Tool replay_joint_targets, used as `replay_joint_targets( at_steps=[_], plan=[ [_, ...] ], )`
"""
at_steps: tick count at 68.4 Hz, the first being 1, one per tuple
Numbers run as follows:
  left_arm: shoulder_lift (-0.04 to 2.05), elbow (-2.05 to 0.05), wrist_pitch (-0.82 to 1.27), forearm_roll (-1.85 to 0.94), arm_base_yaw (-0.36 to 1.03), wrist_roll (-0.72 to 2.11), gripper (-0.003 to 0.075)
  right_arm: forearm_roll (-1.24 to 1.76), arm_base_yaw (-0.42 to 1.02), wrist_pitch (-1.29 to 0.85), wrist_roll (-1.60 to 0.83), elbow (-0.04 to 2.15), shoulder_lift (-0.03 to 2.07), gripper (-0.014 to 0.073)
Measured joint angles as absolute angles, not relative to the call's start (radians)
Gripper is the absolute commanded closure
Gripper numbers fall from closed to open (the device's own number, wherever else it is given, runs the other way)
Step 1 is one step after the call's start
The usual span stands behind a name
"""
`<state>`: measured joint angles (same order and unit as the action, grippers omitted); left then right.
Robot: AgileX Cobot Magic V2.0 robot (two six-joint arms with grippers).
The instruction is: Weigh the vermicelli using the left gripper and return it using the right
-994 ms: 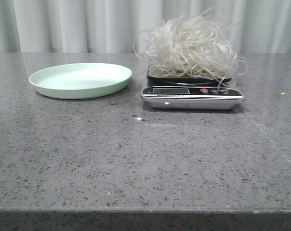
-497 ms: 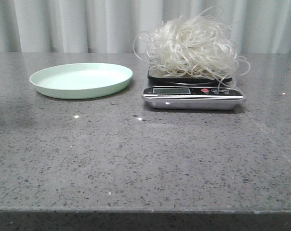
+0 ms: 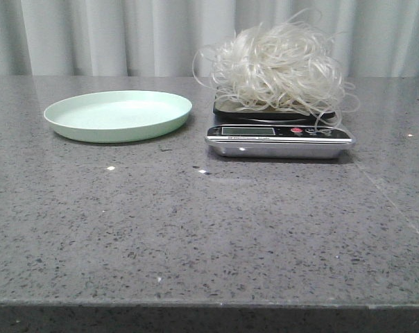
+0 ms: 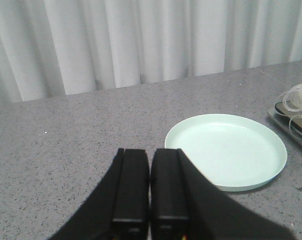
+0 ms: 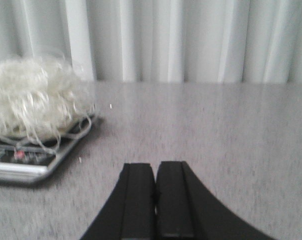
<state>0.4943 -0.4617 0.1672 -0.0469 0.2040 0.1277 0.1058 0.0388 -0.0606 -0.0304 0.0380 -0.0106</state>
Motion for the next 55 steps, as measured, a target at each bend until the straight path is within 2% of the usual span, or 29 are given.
replay_joint_targets(
  at_steps=[12, 25, 43, 55],
  plan=[
    [0.485, -0.46, 0.15, -0.047, 0.204, 0.128, 0.0584, 0.107, 0.039, -0.057, -0.03, 0.199, 0.058, 0.0442],
    [0.485, -0.46, 0.146, -0.047, 0.204, 0.128, 0.0584, 0.124, 0.039, -0.106, -0.03, 0.454, 0.329, 0.0432],
    [0.485, -0.46, 0.146, -0.047, 0.204, 0.128, 0.0584, 0.13, 0.11, -0.224, -0.03, 0.827, 0.727, 0.0161],
    [0.485, -0.46, 0.146, -0.047, 0.204, 0.128, 0.0584, 0.135, 0.211, -0.381, -0.03, 1.078, 1.005, 0.0097]
  ],
)
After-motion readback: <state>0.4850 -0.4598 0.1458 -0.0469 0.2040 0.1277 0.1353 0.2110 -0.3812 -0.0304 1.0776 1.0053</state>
